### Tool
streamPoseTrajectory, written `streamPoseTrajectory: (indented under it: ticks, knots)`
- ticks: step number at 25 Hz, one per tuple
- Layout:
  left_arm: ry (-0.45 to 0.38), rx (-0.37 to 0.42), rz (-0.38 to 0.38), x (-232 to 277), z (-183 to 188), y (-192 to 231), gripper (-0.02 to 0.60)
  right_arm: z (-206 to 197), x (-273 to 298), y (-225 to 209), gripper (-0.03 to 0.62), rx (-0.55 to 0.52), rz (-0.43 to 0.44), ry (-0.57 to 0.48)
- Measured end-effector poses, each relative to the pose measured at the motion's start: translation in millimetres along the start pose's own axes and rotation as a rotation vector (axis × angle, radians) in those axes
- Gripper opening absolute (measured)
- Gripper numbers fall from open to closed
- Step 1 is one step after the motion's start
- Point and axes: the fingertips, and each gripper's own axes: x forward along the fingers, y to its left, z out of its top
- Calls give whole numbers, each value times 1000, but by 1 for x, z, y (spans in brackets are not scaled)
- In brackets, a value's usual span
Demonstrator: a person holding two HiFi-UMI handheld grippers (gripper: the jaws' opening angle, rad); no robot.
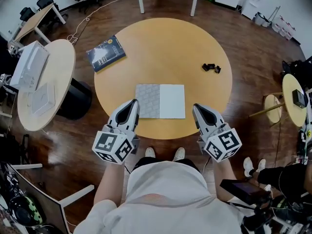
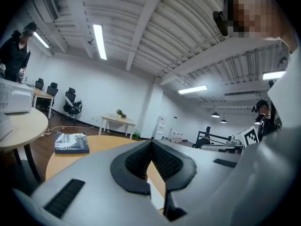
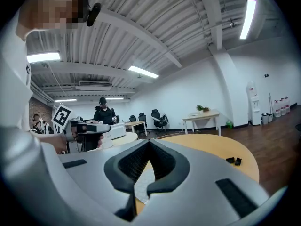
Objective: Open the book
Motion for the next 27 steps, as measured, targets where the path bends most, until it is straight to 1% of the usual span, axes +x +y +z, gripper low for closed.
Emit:
streamPoseTrajectory:
  ticks: [4,8,11,18,23,27]
  knots:
    - [-28,-2,-1,-4,8,-5,10,16,-6,-1,-2,-34,-13,-23]
    - [-32,-2,-7,-7,10,-9,9,23,-11,-1,-2,-43,-17,-42]
    - [-34,-12,-16,-8,9,-9,9,25,-12,-1,-2,-53,-23,-42]
    - [-24,-20,-10,-9,7,-9,10,32,-16,-6,-3,-63,-34,-53]
    - [-17,-2,-8,-9,5,-11,9,28,-16,-5,-3,-65,-32,-45]
    - [-10,-5,-1,-9,4,-6,9,27,-11,-3,-3,-60,-20,-49]
